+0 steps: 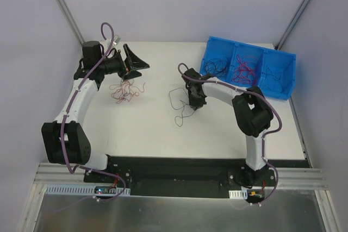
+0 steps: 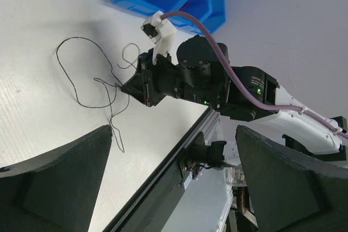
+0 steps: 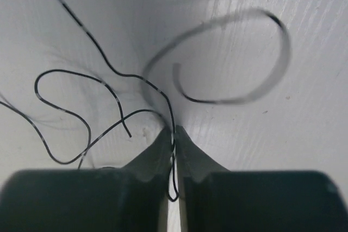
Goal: Untangle the cables
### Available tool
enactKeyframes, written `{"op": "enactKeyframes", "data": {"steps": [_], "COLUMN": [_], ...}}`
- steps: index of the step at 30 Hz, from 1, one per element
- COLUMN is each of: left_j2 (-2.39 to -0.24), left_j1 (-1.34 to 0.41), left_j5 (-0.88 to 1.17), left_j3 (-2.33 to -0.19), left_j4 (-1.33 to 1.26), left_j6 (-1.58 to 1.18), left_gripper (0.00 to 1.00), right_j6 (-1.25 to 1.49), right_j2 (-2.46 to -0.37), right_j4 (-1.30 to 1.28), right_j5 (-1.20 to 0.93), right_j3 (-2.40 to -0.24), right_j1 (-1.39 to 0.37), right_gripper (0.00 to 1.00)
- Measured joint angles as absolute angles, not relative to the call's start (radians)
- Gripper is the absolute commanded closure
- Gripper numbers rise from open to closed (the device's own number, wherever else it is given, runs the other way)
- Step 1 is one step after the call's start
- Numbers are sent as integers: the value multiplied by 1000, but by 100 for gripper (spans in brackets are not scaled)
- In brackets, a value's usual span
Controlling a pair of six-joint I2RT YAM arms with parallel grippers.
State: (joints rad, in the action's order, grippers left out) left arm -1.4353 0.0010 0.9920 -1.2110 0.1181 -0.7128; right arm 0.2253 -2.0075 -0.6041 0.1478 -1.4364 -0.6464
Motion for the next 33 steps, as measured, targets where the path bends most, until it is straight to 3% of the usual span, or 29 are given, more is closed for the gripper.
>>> {"op": "enactKeyframes", "data": {"steps": [6, 10, 20, 27, 33], "left_j2": [-1435, -1435, -1435, -1435, -1435], "left_j1": [1, 1, 1, 1, 1], "left_j5": [993, 994, 994, 994, 995], "left_j3": [-1211, -1211, -1211, -1211, -1211], "left_j4": [118, 118, 118, 118, 118], "left_j6": [-713, -713, -713, -713, -713], "left_gripper": [4, 4, 4, 4, 4], "right_j6": [197, 181, 91, -2, -30], "right_j2": [-1982, -1852, -1419, -1426, -1559], "right_j4": [-635, -633, -654, -668, -644], "right_j5": [166, 160, 213, 364, 384], "right_j3": [-1435, -1395, -1448, -1641, -1821], "right_j1": [-642, -596, -242, -8, 165], "right_gripper": [100, 100, 100, 100, 100]}}
